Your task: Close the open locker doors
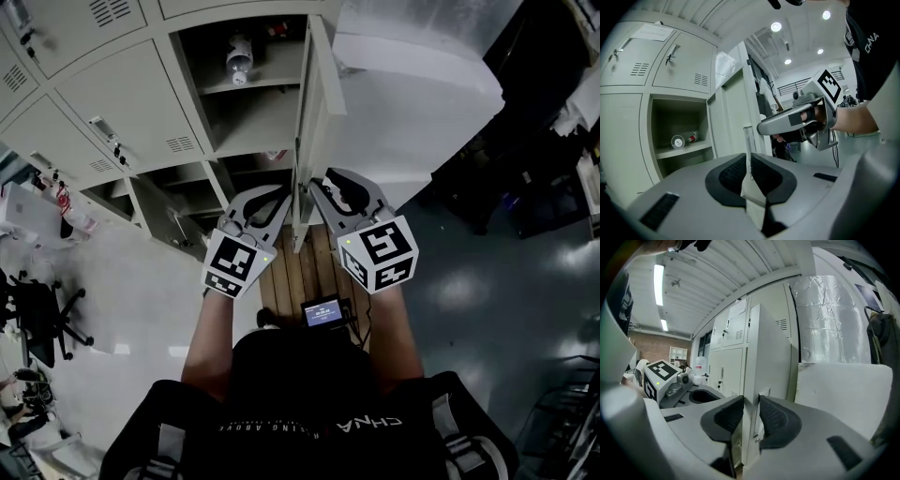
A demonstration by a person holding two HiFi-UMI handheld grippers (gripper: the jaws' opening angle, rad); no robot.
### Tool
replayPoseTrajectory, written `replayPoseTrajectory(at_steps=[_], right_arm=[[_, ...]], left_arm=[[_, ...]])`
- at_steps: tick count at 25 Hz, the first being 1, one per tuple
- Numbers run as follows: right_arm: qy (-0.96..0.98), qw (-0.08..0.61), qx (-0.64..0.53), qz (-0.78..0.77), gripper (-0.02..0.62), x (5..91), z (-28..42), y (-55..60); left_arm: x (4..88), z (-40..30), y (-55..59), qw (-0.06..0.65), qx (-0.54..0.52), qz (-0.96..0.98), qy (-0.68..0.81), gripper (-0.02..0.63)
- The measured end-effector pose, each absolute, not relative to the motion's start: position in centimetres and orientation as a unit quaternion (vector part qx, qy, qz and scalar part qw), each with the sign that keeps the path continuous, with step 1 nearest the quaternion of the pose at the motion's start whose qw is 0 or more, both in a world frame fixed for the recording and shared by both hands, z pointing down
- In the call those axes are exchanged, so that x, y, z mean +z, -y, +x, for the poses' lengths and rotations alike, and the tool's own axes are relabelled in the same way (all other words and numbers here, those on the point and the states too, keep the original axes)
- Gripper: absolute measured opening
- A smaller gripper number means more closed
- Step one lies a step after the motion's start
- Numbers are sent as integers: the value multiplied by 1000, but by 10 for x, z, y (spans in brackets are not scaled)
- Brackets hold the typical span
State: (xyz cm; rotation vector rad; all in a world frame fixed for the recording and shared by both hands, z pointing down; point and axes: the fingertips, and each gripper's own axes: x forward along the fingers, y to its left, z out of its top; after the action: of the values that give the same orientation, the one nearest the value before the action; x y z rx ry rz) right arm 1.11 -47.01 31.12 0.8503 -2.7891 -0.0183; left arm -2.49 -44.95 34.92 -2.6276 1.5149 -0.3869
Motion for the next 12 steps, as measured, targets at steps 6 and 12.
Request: replayPoseTrajectory(at_steps=[6, 12], right_arm=[[955, 127, -33, 267, 123, 310, -34, 462], [958, 128, -38, 255, 124, 310, -74, 462]], left_arm=[[351, -37, 449, 38, -122, -863, -490, 129], [351, -74, 458, 39, -122, -840, -527, 129]])
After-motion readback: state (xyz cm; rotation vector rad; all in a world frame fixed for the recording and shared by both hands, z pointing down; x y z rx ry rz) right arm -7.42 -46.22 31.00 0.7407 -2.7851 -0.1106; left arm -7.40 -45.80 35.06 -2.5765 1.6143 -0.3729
